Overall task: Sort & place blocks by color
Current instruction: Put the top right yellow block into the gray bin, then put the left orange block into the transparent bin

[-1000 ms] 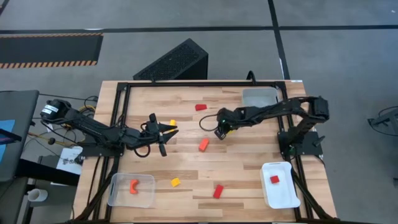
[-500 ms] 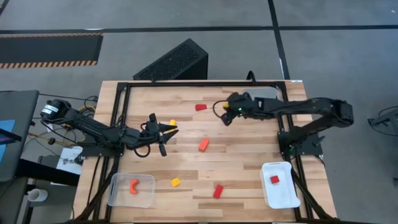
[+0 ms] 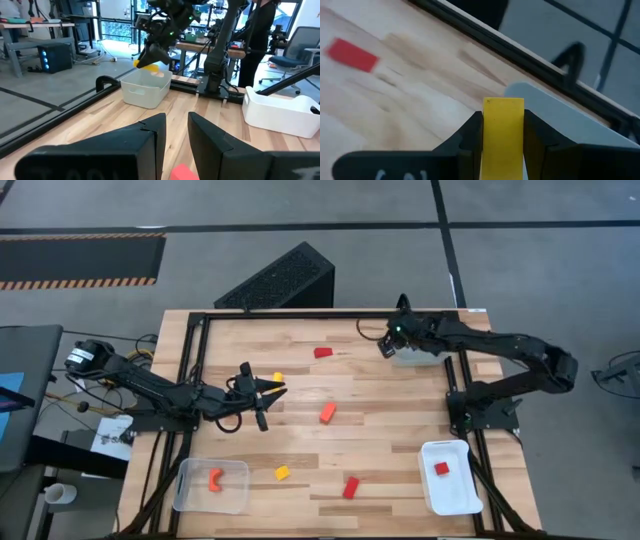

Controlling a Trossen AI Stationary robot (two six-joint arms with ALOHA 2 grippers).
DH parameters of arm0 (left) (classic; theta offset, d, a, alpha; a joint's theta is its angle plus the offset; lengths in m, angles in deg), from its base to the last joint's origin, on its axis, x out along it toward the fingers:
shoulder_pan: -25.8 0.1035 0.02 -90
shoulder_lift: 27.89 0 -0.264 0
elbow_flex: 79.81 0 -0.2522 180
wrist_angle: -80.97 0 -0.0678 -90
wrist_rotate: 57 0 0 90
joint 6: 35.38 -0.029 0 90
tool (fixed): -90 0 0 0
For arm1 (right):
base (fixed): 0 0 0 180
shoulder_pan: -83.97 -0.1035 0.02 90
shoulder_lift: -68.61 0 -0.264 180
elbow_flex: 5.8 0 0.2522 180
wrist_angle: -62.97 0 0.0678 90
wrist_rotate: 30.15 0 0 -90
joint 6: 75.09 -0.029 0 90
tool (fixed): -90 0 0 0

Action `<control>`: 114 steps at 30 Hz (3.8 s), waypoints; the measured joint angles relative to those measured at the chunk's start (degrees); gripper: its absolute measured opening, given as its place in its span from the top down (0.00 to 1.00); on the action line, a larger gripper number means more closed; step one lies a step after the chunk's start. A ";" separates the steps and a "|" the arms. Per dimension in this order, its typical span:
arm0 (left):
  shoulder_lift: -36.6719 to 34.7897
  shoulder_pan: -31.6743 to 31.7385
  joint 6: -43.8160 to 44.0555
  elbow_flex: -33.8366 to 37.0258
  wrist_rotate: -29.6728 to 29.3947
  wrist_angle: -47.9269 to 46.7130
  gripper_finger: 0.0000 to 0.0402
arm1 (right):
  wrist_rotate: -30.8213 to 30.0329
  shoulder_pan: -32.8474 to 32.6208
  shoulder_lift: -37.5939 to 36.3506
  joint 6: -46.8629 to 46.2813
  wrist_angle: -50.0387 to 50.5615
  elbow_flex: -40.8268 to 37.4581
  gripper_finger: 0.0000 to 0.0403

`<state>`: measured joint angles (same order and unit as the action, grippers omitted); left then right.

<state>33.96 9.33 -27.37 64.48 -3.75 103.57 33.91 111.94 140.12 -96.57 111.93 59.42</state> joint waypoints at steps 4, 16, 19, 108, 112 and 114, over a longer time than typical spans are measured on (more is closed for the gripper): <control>0.00 0.00 0.00 0.00 -0.01 -0.02 0.83 | 0.36 3.52 0.01 0.95 1.35 0.00 0.74; 0.00 0.00 0.02 0.00 -0.04 0.00 0.83 | 5.02 13.30 0.04 1.18 -0.46 -8.01 0.73; 0.00 0.00 0.10 0.00 -0.04 0.00 0.83 | 8.69 15.09 0.06 1.88 -5.18 -11.70 0.73; 0.02 -0.15 12.94 -0.04 2.74 1.44 0.83 | -8.46 -32.44 -1.25 6.48 -30.68 -16.22 0.64; 0.02 -0.17 13.64 -0.04 4.06 0.50 0.83 | -8.28 -32.92 -1.25 6.80 -31.55 -16.22 0.66; 0.02 -0.17 14.02 -0.04 4.04 0.08 0.83 | -8.30 -32.88 -1.25 6.78 -31.53 -16.22 0.67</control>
<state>33.98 9.17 -13.34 64.43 0.28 103.65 25.62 79.06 138.87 -89.79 80.41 43.21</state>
